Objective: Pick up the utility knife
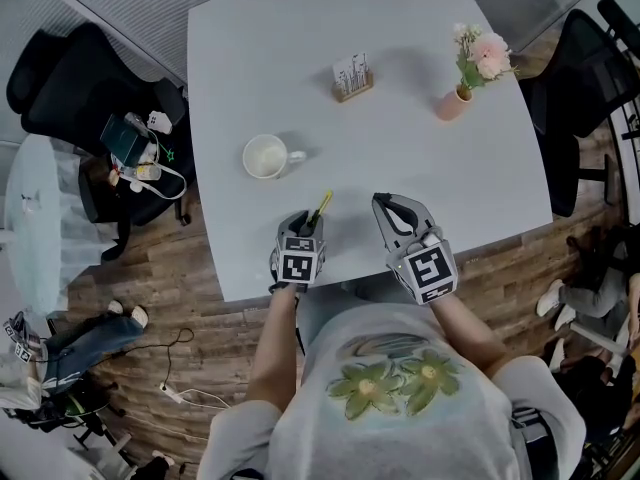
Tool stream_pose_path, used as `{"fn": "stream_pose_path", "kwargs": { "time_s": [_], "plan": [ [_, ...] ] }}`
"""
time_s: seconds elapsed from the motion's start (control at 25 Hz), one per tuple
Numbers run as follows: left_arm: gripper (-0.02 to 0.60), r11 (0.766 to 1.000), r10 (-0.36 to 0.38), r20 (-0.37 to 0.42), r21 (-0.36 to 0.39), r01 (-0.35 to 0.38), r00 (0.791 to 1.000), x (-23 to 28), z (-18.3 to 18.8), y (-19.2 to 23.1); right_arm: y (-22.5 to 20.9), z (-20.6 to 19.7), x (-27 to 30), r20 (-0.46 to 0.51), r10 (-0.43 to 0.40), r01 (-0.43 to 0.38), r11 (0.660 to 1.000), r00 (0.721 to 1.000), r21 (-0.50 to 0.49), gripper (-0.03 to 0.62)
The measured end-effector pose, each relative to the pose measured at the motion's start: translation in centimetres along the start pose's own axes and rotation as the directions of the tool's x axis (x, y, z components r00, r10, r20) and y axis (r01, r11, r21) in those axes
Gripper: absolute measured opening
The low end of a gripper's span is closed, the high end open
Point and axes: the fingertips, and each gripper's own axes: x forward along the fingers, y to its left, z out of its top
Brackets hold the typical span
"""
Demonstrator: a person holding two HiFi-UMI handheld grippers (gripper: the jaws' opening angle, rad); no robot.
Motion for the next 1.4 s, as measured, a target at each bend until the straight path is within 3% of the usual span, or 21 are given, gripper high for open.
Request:
{"fn": "stream_pose_path", "kwargs": {
  "time_s": [0.2, 0.84, 1.4],
  "plan": [
    [0.072, 1.000, 0.019, -0.002, 0.018, -0.019, 1.000, 0.2, 0.3, 0.3, -0.1, -0.1, 0.1, -0.001, 0.005, -0.005, 1.000, 1.000, 0.002, 0.006],
    [0.067, 0.999, 0.013, -0.029, 0.031, -0.012, 1.000, -0.1, 0.3, 0.4, -0.4, 0.3, 0.0, 0.011, 0.009, -0.009, 1.000, 1.000, 0.004, 0.006],
    [0.066, 0.999, 0.019, 0.008, 0.027, -0.019, 1.000, -1.8, 1.6, 1.0, 0.1, 1.3, 0.0, 0.026, 0.015, -0.015, 1.000, 1.000, -0.008, 0.006]
  ]
}}
